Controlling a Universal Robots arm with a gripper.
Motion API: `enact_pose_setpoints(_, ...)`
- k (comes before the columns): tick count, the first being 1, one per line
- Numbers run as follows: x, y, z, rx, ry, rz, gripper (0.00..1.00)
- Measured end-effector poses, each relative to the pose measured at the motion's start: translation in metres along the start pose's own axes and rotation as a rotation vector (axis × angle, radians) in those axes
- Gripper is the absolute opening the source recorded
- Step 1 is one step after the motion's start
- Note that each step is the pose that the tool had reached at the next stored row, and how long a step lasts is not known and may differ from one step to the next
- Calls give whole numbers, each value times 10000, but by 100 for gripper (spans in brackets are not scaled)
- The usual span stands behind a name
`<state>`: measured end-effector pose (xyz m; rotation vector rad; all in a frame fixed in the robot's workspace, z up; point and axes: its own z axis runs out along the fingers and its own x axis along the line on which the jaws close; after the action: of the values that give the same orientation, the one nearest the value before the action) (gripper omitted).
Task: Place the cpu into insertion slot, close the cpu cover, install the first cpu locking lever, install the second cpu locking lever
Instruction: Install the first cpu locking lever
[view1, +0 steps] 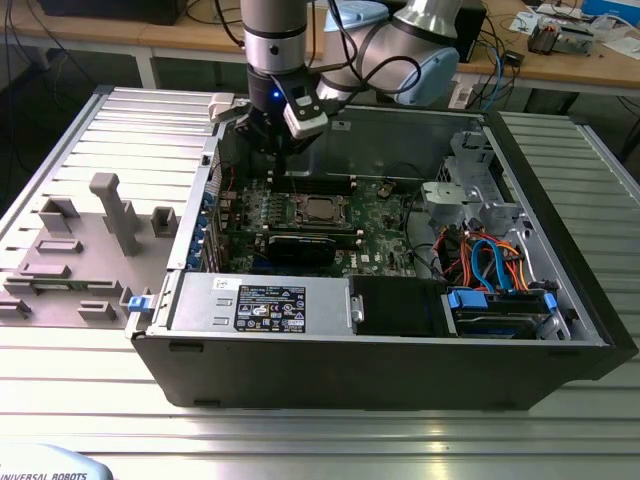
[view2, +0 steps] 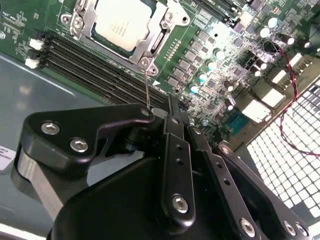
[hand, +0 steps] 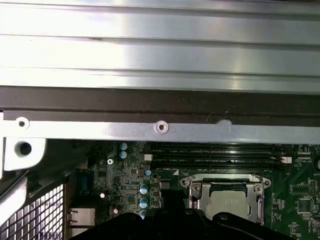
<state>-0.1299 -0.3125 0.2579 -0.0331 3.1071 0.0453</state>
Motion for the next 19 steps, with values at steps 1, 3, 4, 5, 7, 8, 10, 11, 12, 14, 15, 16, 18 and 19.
enact_pose_setpoints(1, -6, 3, 0, 0, 1, -3, 11)
enact_pose_setpoints(3, -35, 6, 1, 1, 1, -10, 11)
enact_pose_setpoints(4, -46, 6, 2, 0, 1, -10, 11)
enact_pose_setpoints(5, -58, 6, 2, 0, 1, -10, 11)
enact_pose_setpoints(7, -94, 5, 4, 1, 1, -10, 11)
enact_pose_setpoints(8, -115, 5, 4, 1, 1, -10, 11)
enact_pose_setpoints(10, -222, 3, 12, 1, 1, -9, 11)
enact_pose_setpoints(11, -255, 2, 15, 1, 2, -10, 11)
enact_pose_setpoints(12, -287, 1, 20, 0, 0, -12, 11)
enact_pose_setpoints(14, -359, -1, 33, 0, 3, -10, 11)
enact_pose_setpoints(15, -390, -2, 43, 0, 4, -10, 11)
enact_pose_setpoints(16, -411, -3, 52, -1, 4, -12, 11)
enact_pose_setpoints(18, -459, -4, 73, -9, 6, 0, 11)
enact_pose_setpoints(19, -482, -6, 90, -95, 4, 27, 11)
